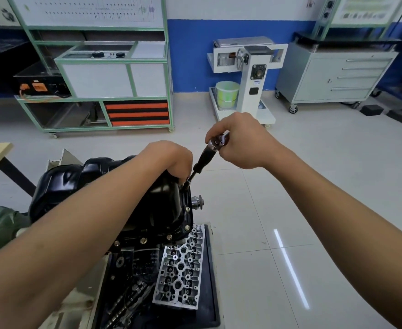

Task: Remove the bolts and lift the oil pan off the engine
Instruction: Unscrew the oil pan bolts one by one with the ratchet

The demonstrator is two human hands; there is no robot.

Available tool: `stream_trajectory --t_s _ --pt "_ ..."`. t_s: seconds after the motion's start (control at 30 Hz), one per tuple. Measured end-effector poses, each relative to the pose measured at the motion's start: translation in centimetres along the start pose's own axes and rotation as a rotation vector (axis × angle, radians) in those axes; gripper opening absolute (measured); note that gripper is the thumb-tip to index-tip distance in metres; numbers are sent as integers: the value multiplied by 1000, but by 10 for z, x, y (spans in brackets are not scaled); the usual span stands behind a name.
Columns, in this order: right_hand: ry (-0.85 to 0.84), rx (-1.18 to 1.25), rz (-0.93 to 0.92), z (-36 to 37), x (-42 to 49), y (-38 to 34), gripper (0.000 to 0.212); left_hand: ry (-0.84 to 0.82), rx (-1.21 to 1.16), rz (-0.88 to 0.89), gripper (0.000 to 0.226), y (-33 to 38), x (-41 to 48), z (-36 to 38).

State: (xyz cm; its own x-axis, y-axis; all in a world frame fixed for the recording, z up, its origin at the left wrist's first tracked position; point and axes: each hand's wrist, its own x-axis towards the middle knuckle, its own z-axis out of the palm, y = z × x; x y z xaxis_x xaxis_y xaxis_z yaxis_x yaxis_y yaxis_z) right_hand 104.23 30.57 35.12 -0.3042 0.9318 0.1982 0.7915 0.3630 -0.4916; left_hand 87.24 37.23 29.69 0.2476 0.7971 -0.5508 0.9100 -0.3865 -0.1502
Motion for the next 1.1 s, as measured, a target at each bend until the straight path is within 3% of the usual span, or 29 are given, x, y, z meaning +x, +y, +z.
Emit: stream_trajectory --t_s 0.1,0.3,0.57,0.83,0.93,1.1 --pt "2 81 47 -2 -2 6 36 -70 67 34 16 5 14 -4" --pt "32 167 119 -11 -11 22 37 -101 171 17 31 18 31 5" --pt "122 142 255 -16 -22 57 39 29 389 84 31 32 38 21" --pt "169 255 328 -24 -32 72 31 57 328 107 26 28 36 14" --pt "179 277 341 -29 -27 69 35 56 145 174 27 7 23 -11" --pt "203 339 288 -33 -4 44 39 174 -533 373 13 -53 -24 -26"
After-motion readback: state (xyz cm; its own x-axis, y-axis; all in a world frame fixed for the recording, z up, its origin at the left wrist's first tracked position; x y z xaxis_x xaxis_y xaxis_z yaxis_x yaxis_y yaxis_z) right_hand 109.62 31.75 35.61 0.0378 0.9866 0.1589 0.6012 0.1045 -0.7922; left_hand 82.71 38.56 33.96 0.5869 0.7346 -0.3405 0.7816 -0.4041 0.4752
